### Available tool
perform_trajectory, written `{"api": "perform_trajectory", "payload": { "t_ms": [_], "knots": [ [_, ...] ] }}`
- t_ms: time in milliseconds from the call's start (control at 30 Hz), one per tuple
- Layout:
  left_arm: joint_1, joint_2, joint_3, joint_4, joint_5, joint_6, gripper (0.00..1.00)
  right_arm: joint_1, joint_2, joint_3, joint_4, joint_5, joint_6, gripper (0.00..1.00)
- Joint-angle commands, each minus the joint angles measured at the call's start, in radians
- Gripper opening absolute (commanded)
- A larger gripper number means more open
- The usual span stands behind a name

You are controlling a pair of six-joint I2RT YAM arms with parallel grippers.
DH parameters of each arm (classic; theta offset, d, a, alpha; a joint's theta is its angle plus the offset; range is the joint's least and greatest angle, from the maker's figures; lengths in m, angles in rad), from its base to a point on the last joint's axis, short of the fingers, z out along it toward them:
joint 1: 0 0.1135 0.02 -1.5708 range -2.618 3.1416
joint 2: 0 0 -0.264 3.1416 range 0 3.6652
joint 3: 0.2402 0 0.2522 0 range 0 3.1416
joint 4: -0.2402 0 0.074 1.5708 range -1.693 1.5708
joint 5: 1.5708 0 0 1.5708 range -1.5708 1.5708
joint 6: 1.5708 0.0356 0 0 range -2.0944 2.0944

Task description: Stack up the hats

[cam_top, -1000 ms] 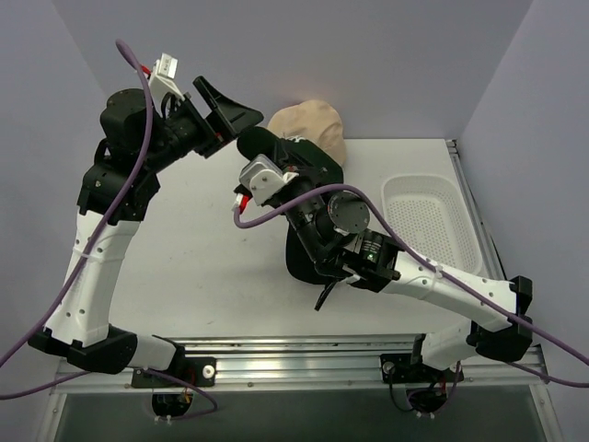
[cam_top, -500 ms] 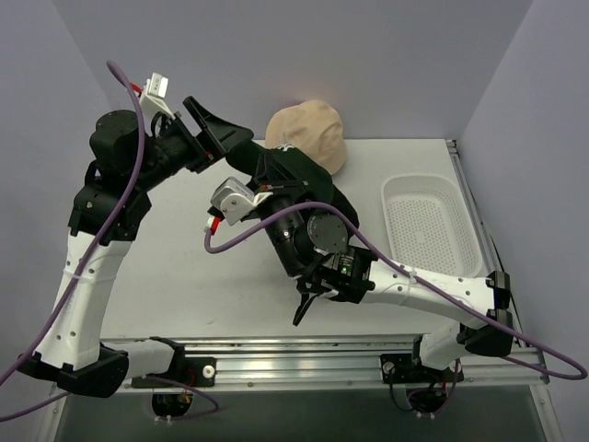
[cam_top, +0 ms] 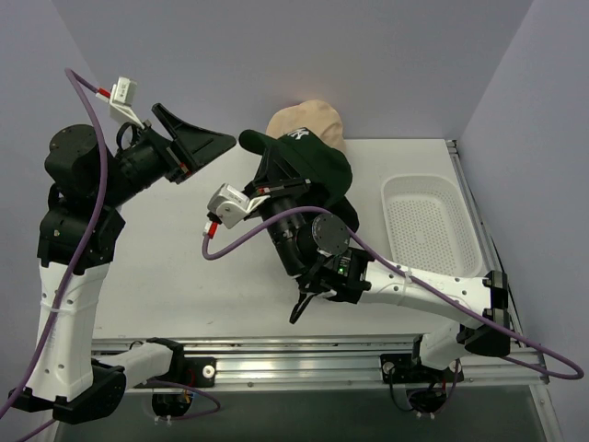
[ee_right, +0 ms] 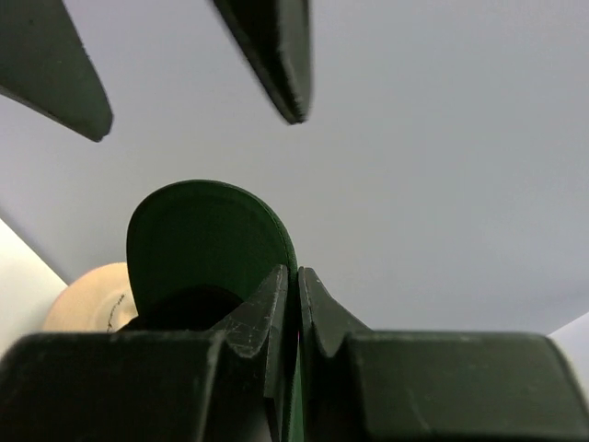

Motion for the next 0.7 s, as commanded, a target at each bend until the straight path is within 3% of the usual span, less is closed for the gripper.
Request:
{"api": "perform_trajectory", "payload": {
  "t_ms": [0,400,500,600,667],
  "knots": [
    [0.005,-0.012,-0.072,0.153,0.141,-0.173,0.97,0.011,-0.025,-0.013,0.103,0.004,-0.098,0.00],
    [0.004,-0.045,-0.256,0.299,0.162,-0.268,0.95,0.073,0.058,-0.018,0.170,0.035,-0.199,0.00],
    [0.005,-0.049,-0.310,0.388,0.197,-0.303,0.83,0.085,0.090,0.000,0.167,0.036,-0.211,0.00],
    [0.005,-0.045,-0.327,0.451,0.219,-0.318,0.63,0.093,0.112,0.002,0.154,0.038,-0.219,0.00],
    [0.007,-0.034,-0.319,0.453,0.231,-0.311,0.42,0.094,0.115,-0.012,0.153,0.041,-0.210,0.00]
  ]
}}
